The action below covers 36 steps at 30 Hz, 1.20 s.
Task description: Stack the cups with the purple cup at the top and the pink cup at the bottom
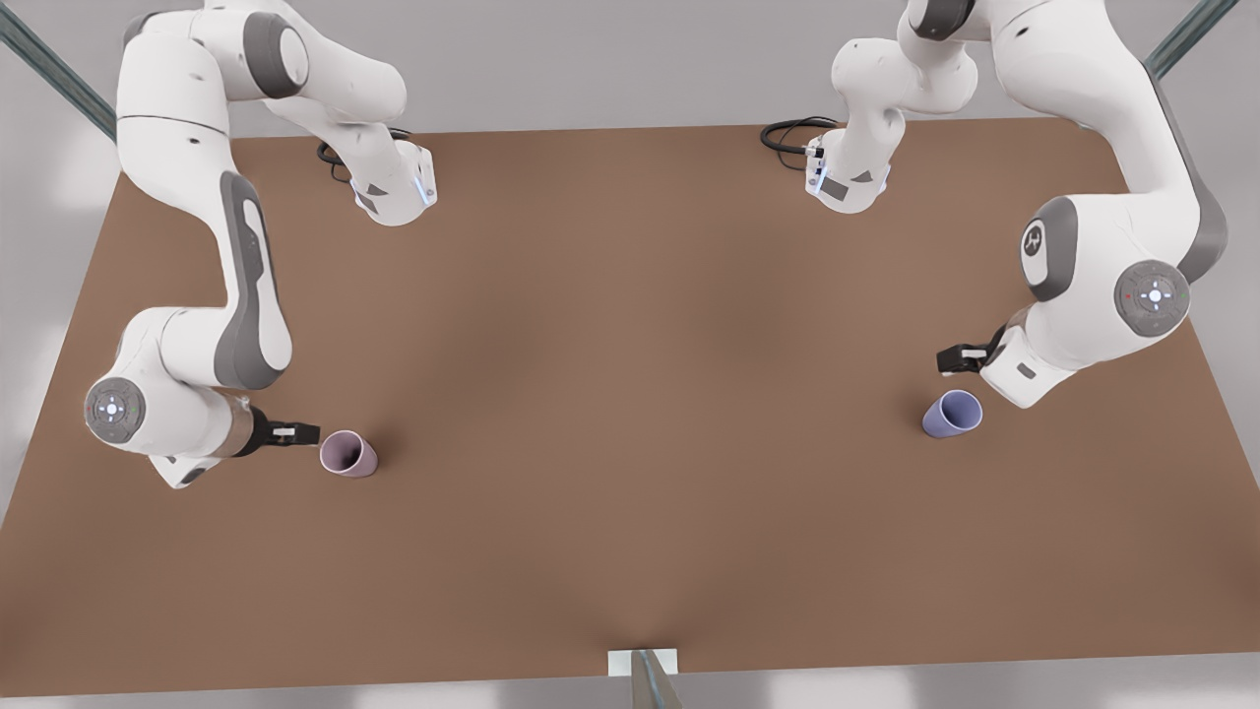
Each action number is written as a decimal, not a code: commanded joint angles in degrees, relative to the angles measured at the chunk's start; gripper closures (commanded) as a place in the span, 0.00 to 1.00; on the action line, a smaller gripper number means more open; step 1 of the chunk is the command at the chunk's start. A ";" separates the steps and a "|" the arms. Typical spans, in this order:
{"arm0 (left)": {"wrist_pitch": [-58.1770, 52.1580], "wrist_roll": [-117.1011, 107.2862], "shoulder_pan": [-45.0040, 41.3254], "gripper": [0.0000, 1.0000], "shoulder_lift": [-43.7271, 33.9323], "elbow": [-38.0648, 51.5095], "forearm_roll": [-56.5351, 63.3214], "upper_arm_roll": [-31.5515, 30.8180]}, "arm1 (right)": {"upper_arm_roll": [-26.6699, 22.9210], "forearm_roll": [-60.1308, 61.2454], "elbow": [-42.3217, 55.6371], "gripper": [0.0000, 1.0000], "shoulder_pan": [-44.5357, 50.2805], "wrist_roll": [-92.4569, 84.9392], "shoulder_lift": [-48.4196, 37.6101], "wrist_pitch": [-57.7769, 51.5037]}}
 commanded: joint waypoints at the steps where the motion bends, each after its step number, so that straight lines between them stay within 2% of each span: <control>1: -0.77 -0.20 0.03 0.00 -0.10 -0.04 0.14 0.04 | 0.00 -0.14 -1.56 0.00 -0.10 -1.97 0.72 8.07; 9: -1.03 -0.20 1.00 0.00 0.43 0.05 0.14 0.04 | 0.00 -0.31 -4.02 0.00 -1.15 -2.23 5.91 17.83; 14: -1.83 -0.02 1.00 0.00 0.25 0.05 0.05 0.04 | 0.00 -0.84 -7.89 0.00 -1.59 -3.02 5.12 18.01; 18: -1.83 -0.20 1.00 0.00 0.34 -0.04 0.05 -0.05 | 0.00 -0.75 -7.71 0.02 -1.24 -3.11 7.76 18.97; 19: -1.83 -0.20 1.00 0.00 0.43 -0.04 0.05 -0.05 | 0.00 -0.84 -7.45 0.06 -1.16 -3.11 8.37 18.97; 21: -1.83 -0.20 1.00 0.00 0.43 -0.04 0.05 -0.05 | 0.00 -0.84 -6.92 0.22 -1.16 -3.11 9.43 18.97; 25: -3.05 -0.72 1.00 0.00 0.34 -0.12 -0.48 -0.05 | 0.00 -0.75 -6.83 0.77 -0.98 -2.67 10.22 18.97; 32: -3.67 -0.55 1.00 0.00 0.25 -0.04 -0.39 -0.05 | 0.09 -0.40 -6.31 0.79 -0.98 -2.15 9.96 18.71; 36: -3.67 -0.46 1.00 0.00 0.16 -0.04 -0.21 -0.05 | 1.93 0.12 -4.47 0.79 -0.54 -2.33 6.27 14.41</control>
